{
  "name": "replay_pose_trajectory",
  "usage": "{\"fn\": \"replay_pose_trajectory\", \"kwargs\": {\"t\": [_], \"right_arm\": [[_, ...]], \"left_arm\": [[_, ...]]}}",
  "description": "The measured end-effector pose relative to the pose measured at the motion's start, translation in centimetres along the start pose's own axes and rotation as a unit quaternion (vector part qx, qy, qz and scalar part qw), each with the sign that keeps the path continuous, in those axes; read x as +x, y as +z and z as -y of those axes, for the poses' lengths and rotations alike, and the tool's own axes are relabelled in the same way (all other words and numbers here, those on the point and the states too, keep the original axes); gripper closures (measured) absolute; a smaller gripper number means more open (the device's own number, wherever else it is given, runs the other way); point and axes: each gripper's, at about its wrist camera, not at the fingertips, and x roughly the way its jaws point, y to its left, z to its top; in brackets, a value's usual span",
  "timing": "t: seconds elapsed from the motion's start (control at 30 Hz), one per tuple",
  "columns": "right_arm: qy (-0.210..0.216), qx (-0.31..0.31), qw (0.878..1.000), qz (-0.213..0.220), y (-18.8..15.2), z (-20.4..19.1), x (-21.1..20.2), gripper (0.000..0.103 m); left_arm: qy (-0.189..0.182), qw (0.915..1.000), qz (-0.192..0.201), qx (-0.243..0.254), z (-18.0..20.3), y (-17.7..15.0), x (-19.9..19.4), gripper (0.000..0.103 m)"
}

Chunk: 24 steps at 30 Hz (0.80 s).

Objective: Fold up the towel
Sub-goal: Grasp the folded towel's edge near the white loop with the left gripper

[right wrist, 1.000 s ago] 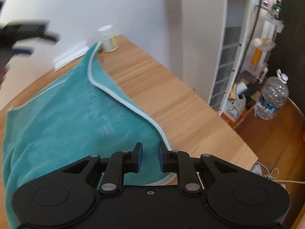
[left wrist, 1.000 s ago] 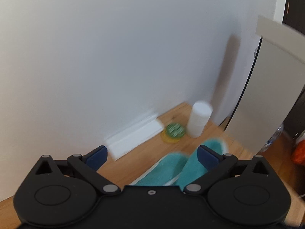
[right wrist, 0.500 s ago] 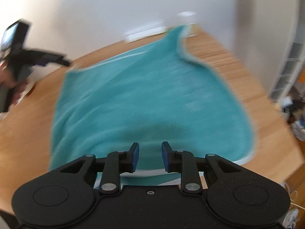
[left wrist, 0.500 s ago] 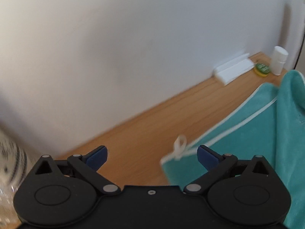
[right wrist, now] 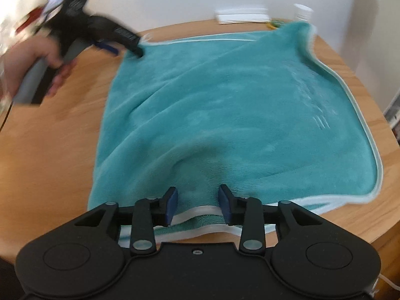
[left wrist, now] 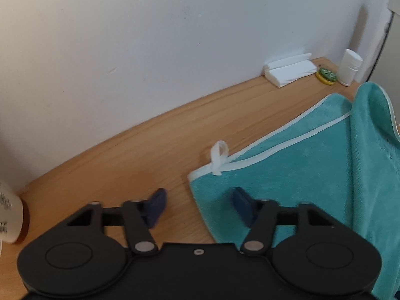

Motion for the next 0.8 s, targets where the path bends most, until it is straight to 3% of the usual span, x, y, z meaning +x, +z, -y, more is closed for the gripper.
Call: {"fn": "replay_pose_trajectory", "kwargs": {"t": [0.03, 0.07, 0.33, 0.5, 0.6, 0.67, 0.7, 0.73, 0.8], "right_arm": [[0.005, 0.003, 1.0, 0.0, 0.0, -0.7, 0.3, 0.058], [0.01, 0.007, 1.0, 0.0, 0.0, -1.0, 0.4, 0.058], [0.037, -0.04, 0.998, -0.015, -0.5, -5.1, 0.0, 0.058], [0.038, 0.019, 0.999, -0.012, 0.3, -3.1, -1.0, 0.06], [0.017, 0.055, 0.998, 0.012, 1.0, -0.6, -2.4, 0.06], [-0.022, 0.083, 0.996, 0.024, 1.5, 1.9, -3.1, 0.06], [-0.038, 0.102, 0.994, 0.026, 0.8, 3.1, -4.0, 0.06], [-0.057, 0.125, 0.99, 0.024, 1.1, 4.8, -4.0, 0.06], [-0.092, 0.153, 0.984, 0.023, 1.1, 7.4, -4.2, 0.06]], "left_arm": [[0.008, 0.9999, -0.001, 0.008, -0.1, 0.0, 0.0, 0.087], [0.018, 0.9997, -0.003, 0.016, -0.2, -0.1, -0.1, 0.09], [0.044, 0.9986, -0.013, 0.027, -3.8, -2.0, -1.1, 0.09], [0.052, 0.9983, -0.025, 0.011, -5.9, -2.4, -1.8, 0.09], [0.053, 0.9983, -0.02, -0.008, -7.0, -1.9, -2.6, 0.084], [0.026, 0.9996, 0.013, -0.003, -7.5, -1.2, -4.0, 0.067], [0.018, 0.9996, 0.021, 0.001, -7.7, -1.1, -4.5, 0.052], [0.005, 0.9993, 0.035, 0.014, -7.6, -0.6, -4.9, 0.044], [-0.014, 0.9981, 0.043, 0.042, -7.1, 0.1, -4.8, 0.044]]}}
